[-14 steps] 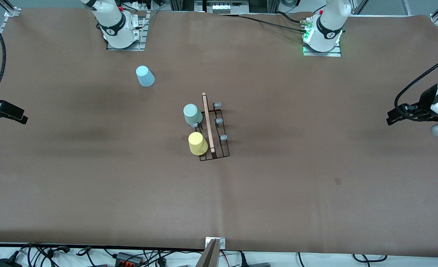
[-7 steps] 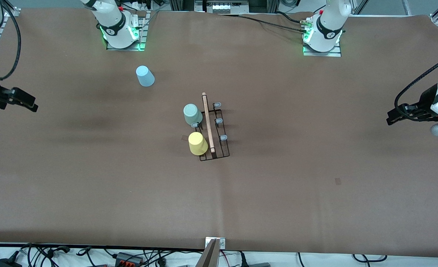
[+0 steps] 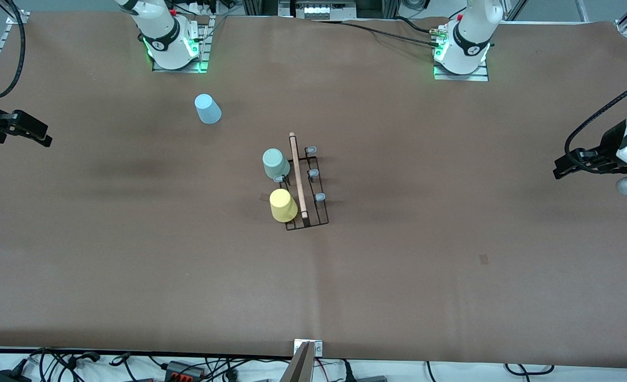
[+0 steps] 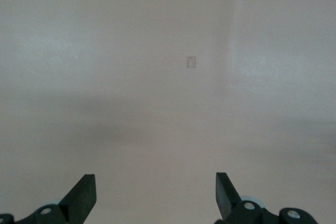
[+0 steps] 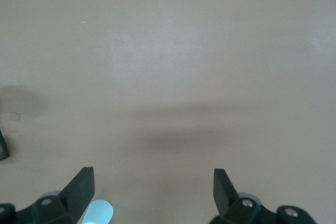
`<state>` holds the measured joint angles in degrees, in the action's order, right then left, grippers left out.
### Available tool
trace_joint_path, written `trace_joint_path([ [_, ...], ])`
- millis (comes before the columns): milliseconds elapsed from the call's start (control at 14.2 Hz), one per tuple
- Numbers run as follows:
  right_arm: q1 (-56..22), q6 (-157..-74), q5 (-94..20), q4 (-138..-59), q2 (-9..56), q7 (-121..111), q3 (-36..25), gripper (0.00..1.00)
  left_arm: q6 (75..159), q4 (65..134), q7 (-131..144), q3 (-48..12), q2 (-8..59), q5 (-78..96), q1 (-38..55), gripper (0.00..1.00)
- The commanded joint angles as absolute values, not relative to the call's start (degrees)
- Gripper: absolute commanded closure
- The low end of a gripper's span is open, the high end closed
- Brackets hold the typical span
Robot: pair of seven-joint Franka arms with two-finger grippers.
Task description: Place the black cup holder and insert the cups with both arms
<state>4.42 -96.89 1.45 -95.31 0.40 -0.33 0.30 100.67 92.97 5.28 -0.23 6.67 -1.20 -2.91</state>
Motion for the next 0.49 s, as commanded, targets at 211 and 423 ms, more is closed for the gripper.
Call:
trace_joint_path([
  [211,4.7,-96.3,1.6,-96.3,-1.0,-1.4,0.7,0.00,99.7,92.4,4.9,-0.8,6.3,-0.4,-3.5,0.00],
  [423,4.7,-96.1,1.6,-96.5,-1.1,-1.5,0.7,0.00,99.6,92.4,4.8,-0.8,6.3,-0.4,-3.5,0.00],
])
